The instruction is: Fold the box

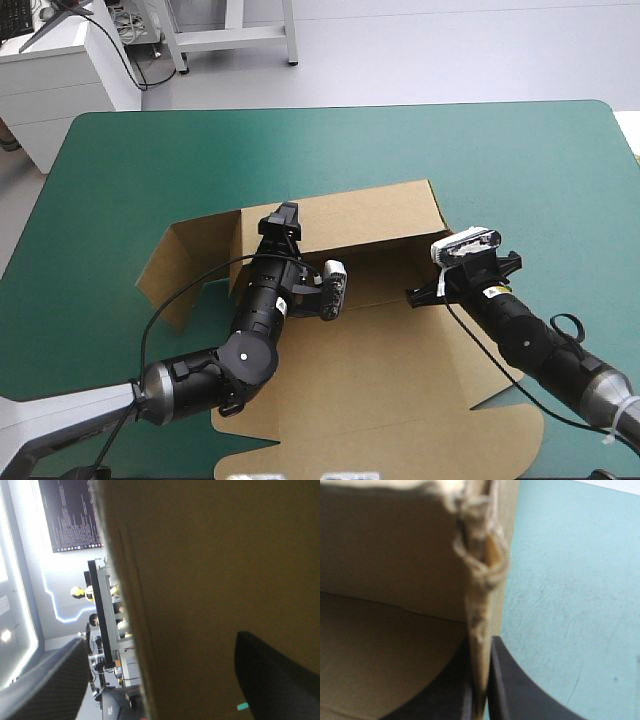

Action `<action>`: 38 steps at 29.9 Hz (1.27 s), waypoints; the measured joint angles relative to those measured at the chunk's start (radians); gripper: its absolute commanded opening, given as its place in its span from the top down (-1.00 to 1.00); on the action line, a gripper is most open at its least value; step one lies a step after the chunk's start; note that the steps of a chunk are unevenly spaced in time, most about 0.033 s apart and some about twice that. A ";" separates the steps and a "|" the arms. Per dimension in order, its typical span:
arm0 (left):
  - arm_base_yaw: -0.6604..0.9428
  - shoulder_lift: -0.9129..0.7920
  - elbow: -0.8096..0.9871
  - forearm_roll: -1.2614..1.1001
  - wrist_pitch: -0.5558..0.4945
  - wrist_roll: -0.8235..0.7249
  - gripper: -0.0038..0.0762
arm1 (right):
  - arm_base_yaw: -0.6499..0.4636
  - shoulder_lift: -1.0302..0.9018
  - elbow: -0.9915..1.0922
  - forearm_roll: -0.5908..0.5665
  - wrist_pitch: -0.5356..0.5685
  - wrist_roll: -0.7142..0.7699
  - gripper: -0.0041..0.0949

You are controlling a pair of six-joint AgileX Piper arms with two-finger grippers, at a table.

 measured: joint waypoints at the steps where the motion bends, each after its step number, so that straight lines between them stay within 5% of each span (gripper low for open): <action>1: -0.006 0.000 0.000 0.000 0.012 0.000 -0.53 | 0.000 0.010 -0.014 0.000 -0.007 -0.006 0.95; 17: -0.097 0.000 0.000 -0.018 0.104 0.000 -0.44 | -0.098 0.292 -0.300 0.056 -0.077 -0.096 0.95; 19: -0.099 0.000 0.000 -0.018 0.111 0.001 -0.20 | -0.106 0.305 -0.309 0.060 -0.072 -0.101 0.95; 23: -0.102 0.000 0.000 -0.021 0.116 0.037 0.90 | -0.107 0.313 -0.314 0.061 -0.063 -0.101 0.95; 29: -0.099 0.000 -0.028 -0.220 0.078 0.363 0.87 | -0.107 0.313 -0.316 0.061 -0.059 -0.103 0.96; 34: -0.007 0.000 -0.223 -0.746 0.090 0.727 0.87 | -0.107 0.313 -0.316 0.061 -0.053 -0.103 0.95; 38: 0.164 0.003 -0.465 -1.189 0.207 1.004 0.87 | -0.107 0.313 -0.316 0.061 -0.051 -0.103 0.95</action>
